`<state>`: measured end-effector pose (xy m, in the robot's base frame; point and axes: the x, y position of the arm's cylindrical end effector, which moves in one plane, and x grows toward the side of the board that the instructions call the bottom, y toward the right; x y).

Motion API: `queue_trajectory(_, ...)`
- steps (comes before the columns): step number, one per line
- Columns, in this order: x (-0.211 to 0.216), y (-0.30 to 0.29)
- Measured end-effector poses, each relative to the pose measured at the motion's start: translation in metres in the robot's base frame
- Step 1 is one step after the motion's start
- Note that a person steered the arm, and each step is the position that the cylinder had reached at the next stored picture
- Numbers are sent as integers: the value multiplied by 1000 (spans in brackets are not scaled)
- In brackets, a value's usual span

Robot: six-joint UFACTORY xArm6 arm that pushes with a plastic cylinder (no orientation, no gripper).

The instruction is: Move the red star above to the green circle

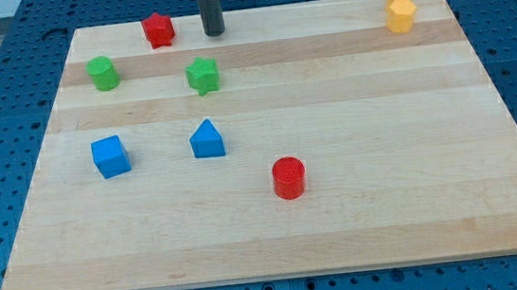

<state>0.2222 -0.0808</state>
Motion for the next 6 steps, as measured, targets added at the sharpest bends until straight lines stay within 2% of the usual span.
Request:
queue_trajectory(2,-6,-121)
queue_trajectory(3,-8,-129)
queue_trajectory(4,-9,-59)
queue_trajectory(5,-9,45)
queue_trajectory(6,12,138)
